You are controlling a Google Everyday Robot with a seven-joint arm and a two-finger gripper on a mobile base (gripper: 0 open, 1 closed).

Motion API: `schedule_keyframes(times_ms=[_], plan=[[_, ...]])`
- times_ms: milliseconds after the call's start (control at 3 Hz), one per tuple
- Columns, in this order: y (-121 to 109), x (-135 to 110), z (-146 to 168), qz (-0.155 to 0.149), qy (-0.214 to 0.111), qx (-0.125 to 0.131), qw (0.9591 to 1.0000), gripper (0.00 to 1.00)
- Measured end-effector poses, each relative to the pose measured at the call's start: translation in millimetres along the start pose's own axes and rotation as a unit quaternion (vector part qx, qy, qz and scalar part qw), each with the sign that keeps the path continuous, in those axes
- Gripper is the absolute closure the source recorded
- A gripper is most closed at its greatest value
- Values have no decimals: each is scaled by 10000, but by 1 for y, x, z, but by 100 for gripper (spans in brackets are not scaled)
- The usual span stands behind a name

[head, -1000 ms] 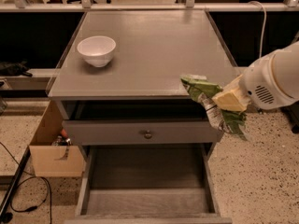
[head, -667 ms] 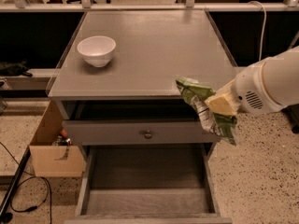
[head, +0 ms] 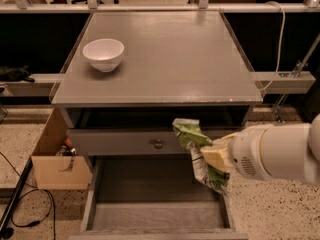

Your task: Place green jalapeno chip bag into middle drawer

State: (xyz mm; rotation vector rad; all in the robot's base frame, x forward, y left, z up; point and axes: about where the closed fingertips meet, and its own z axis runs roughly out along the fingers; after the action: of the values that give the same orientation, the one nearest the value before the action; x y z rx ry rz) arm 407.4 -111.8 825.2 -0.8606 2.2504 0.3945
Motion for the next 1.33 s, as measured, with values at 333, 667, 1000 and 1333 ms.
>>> schedule_keyframes(times_ms=[333,667,1000,1333], plan=[[15,21,11,265,39,-162,9995,100],[15,21,11,267,39,-163,9995,100],[24,43,43,581,2,-339,9977,100],[31,78,93,908,250,-418,9947,100]])
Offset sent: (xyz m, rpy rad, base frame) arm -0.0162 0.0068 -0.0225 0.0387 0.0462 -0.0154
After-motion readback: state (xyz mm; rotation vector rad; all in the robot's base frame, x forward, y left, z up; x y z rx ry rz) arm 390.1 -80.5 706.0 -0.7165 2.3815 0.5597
